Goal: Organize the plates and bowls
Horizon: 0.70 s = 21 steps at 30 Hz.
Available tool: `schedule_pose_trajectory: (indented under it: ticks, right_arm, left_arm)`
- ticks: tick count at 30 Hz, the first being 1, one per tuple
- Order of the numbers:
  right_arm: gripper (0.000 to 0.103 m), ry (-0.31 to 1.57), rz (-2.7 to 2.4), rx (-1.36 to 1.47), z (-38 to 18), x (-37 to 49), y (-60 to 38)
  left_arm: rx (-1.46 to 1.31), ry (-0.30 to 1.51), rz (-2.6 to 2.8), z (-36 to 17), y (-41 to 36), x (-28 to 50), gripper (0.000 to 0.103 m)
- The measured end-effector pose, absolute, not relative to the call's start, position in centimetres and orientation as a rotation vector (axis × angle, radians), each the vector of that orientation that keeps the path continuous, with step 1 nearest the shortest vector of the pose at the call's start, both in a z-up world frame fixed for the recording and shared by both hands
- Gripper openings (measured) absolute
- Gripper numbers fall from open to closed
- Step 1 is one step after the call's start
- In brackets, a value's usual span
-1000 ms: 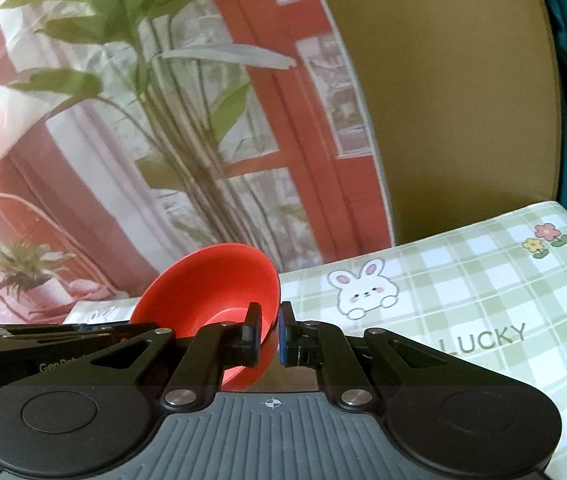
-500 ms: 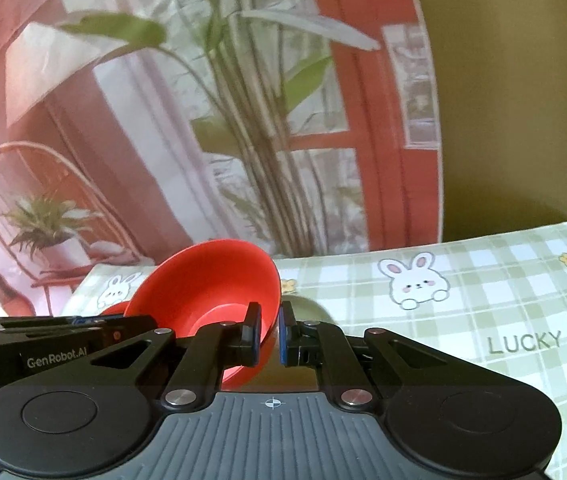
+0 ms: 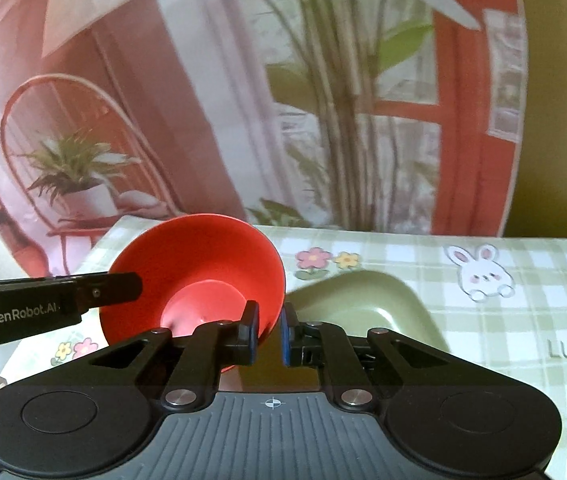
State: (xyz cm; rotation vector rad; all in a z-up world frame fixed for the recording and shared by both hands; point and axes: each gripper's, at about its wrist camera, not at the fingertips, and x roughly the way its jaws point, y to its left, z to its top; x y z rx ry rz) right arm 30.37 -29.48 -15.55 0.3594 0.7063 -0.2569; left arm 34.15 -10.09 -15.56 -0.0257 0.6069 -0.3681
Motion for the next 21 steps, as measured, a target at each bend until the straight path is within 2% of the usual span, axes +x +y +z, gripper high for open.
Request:
schedule_pose_trajectory:
  ticks: [11, 21]
  right_arm:
    - [0.01, 0.706, -0.179, 0.311, -15.0, 36.1, -27.7]
    - [0.01, 0.756, -0.144, 0.289, -17.2, 38.9, -26.2]
  left_arm:
    - [-0.087, 0.609, -0.313, -15.1, -5.2, 37.7, 0.012]
    - [-0.085, 0.642, -0.277, -17.0, -3.4, 39.6, 0.012]
